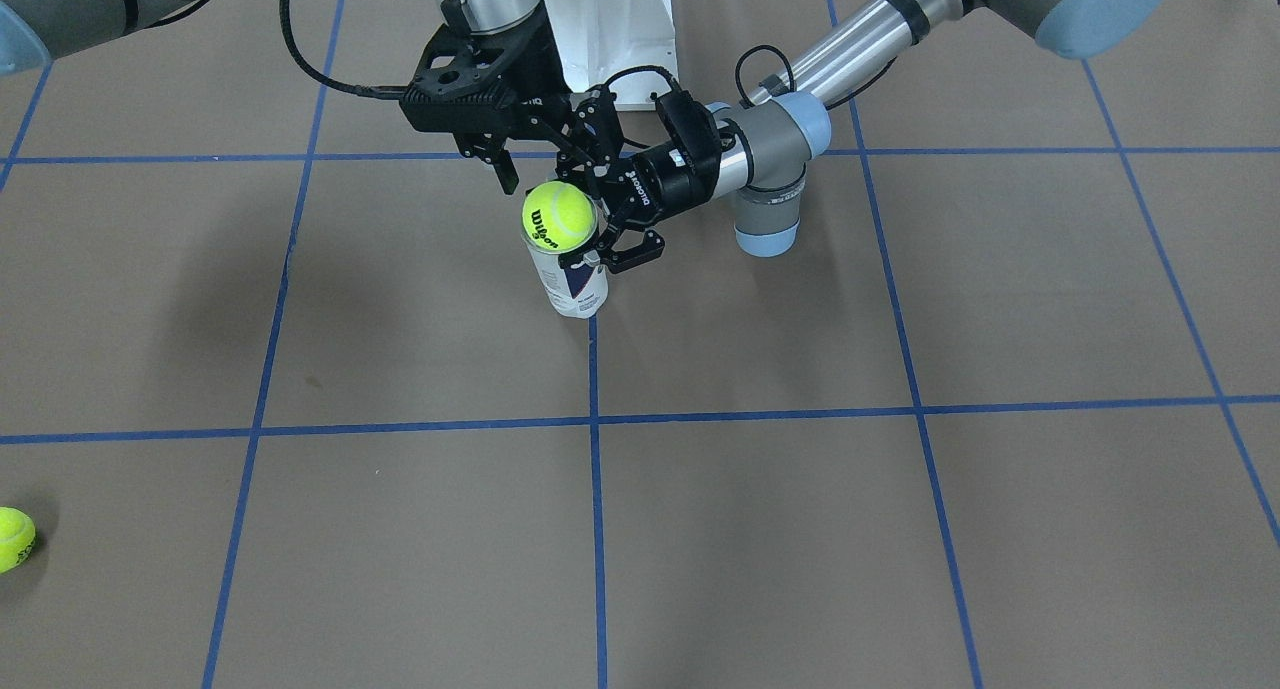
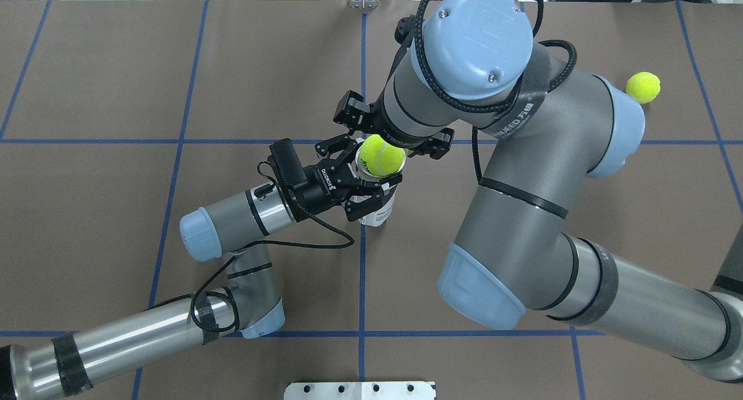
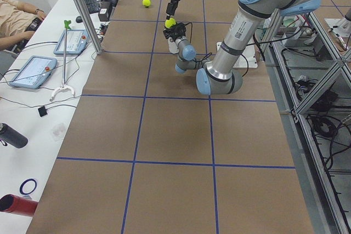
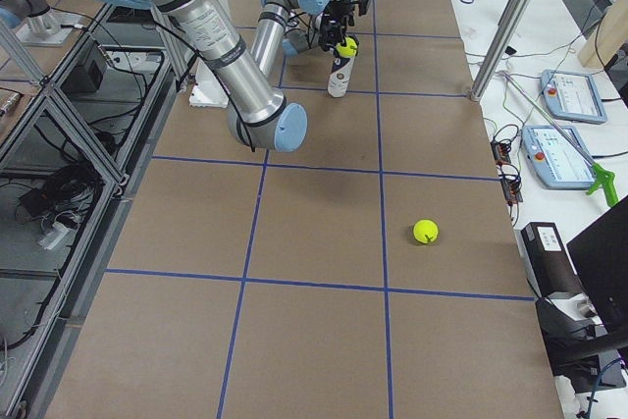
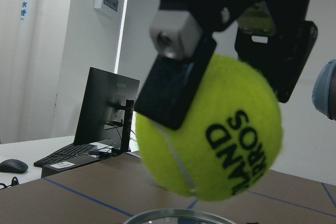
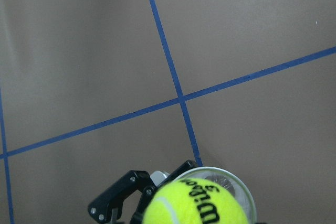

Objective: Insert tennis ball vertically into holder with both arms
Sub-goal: 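Open the right gripper to drop the ball into the can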

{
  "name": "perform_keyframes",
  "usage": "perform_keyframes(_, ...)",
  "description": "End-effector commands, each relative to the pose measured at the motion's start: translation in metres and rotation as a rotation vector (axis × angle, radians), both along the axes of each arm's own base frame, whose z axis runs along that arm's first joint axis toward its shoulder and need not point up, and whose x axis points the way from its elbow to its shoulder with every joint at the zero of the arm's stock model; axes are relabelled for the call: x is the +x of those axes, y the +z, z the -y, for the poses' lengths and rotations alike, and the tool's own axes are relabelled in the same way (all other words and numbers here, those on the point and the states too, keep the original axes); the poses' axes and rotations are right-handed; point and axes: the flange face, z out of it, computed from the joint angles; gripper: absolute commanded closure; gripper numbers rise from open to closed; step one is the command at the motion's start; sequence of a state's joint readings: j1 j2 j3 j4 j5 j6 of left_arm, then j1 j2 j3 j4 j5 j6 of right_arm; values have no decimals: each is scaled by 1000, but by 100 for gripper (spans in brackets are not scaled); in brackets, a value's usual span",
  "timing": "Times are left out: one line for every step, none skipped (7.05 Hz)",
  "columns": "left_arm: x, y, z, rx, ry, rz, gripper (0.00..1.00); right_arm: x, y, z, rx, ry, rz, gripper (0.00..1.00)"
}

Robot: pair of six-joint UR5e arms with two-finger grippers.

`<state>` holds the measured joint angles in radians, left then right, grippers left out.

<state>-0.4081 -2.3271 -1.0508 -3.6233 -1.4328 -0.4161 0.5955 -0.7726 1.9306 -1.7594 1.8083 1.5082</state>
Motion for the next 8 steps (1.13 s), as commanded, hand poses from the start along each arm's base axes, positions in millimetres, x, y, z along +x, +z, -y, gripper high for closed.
perform_keyframes(0,0,0,0,0,0,23,0,-1,-1,5,-1,1,0)
perform_keyframes(0,0,0,0,0,0,22,0,0,-1,9,-4,-2,0)
perform_keyframes(0,-1,0,1,0,-1,14,1,2,0,9,-4,-5,0)
perform_keyframes(0,-1,0,1,0,-1,8,1,2,0,9,-4,-5,0)
perform_keyframes(-1,-1,0,1,0,-3,7,1,3,0,10,-5,-7,0)
perform_keyframes(-1,-1,0,2,0,-4,7,1,3,0,10,-5,-7,0)
perform_keyframes(-1,-1,0,3,0,-5,7,1,4,0,9,-3,-8,0)
perform_keyframes(-2,0,-1,6,0,-14,7,8,3,6,9,5,-5,0)
